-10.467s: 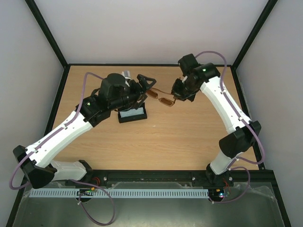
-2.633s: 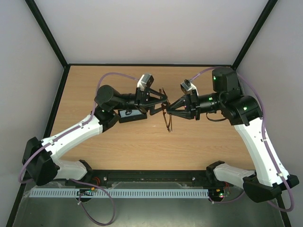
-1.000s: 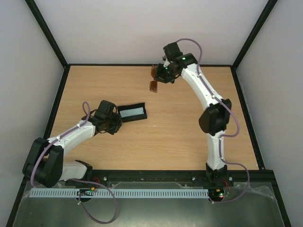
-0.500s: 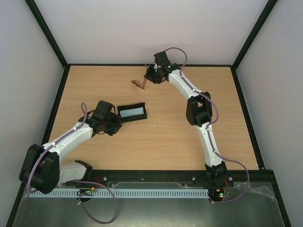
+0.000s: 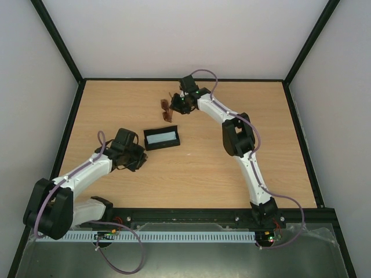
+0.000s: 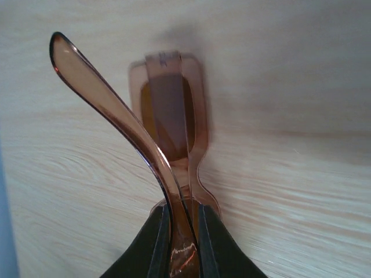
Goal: Organize the sunglasses
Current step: Adjust the sunglasses case at the center of the board, then place the sunglasses at the center of the board, then adjust the sunglasses at the center of the board.
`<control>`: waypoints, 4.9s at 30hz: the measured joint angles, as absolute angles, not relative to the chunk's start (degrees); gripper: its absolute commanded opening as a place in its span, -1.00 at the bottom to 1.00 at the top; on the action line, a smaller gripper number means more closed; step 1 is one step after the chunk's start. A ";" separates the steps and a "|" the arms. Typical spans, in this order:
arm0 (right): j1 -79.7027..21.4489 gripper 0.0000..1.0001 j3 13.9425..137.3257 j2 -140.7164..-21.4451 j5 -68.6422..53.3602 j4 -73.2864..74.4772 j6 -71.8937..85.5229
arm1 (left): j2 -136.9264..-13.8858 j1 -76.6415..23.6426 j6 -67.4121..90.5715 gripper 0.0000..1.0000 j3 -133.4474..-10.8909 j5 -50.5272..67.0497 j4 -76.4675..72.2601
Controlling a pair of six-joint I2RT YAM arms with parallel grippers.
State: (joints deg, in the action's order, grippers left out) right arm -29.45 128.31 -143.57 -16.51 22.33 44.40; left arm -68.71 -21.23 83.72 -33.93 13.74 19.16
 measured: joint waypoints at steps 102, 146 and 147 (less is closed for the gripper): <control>-31.40 -0.77 97.67 -121.27 0.58 35.35 30.00 | -92.77 -17.72 73.21 -0.70 -47.00 19.55 7.42; -31.90 -0.32 100.03 -124.81 2.22 38.26 31.27 | -92.53 -16.05 71.83 -0.71 -47.00 20.14 8.08; -31.90 -0.32 100.03 -124.81 2.26 38.44 31.33 | -92.53 -16.05 71.77 -0.71 -47.00 20.16 8.08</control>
